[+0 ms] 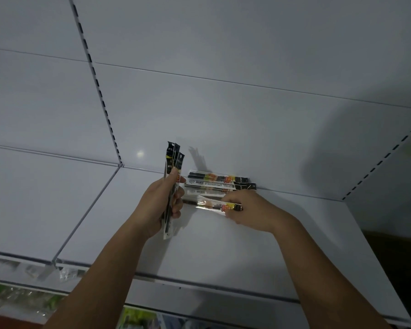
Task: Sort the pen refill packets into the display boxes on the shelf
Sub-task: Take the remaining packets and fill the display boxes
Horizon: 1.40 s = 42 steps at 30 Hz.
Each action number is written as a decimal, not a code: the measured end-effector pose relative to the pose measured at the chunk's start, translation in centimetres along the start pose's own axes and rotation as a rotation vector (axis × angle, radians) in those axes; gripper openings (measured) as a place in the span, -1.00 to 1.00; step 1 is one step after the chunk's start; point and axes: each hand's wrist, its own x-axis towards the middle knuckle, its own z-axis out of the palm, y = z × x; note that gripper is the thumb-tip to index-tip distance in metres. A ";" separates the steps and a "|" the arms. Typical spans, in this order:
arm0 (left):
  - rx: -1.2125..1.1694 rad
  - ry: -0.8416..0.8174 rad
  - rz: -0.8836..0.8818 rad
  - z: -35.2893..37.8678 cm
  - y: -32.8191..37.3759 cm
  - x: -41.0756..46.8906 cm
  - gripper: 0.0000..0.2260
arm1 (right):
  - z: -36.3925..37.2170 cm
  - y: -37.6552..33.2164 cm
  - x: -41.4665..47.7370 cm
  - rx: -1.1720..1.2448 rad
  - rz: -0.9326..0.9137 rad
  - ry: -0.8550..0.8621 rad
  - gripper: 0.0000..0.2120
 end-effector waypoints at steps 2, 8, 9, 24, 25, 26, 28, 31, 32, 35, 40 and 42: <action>0.029 0.008 0.022 0.0 0.2 -0.2 -0.57 | -0.7 -0.4 -0.6 0.003 -0.018 -0.043 -0.70; 0.065 -0.004 0.044 0.0 0.7 0.0 -0.58 | -3.0 -2.1 -1.7 -0.075 -0.073 -0.066 -0.75; 0.080 -0.014 0.038 0.0 0.8 0.1 -0.60 | -3.3 -2.4 -1.7 -0.104 -0.078 -0.060 -0.74; 0.285 -0.290 -0.063 2.5 -0.1 -1.0 -0.51 | -1.5 -5.1 0.6 -0.233 -0.334 0.302 -0.78; 0.285 -0.280 -0.055 2.5 -0.2 -0.9 -0.52 | -1.3 -5.2 0.7 -0.188 -0.339 0.330 -0.78; 0.275 -0.279 -0.041 2.5 -0.1 -0.9 -0.53 | -1.2 -5.2 0.9 -0.150 -0.335 0.357 -0.77; 0.239 -0.293 -0.001 2.4 -0.2 -0.9 -0.56 | -0.7 -5.0 1.1 -0.105 -0.328 0.436 -0.71; 0.212 -0.278 0.056 2.0 -0.4 -0.8 -0.59 | 0.0 -4.6 1.2 0.071 -0.265 0.540 -0.60; 0.217 -0.277 0.066 1.9 -0.4 -0.7 -0.59 | 0.1 -4.5 1.2 0.161 -0.218 0.557 -0.58; 0.218 -0.313 0.074 1.7 -0.4 -0.9 -0.62 | 0.4 -4.7 1.2 0.444 -0.085 0.583 -0.69; 0.224 -0.344 0.066 1.8 -0.5 -1.3 -0.61 | 0.2 -4.9 1.4 0.679 -0.053 0.635 -0.74; 0.195 -0.337 0.036 1.9 -0.4 -1.4 -0.57 | 0.1 -5.1 1.4 0.763 -0.061 0.655 -0.66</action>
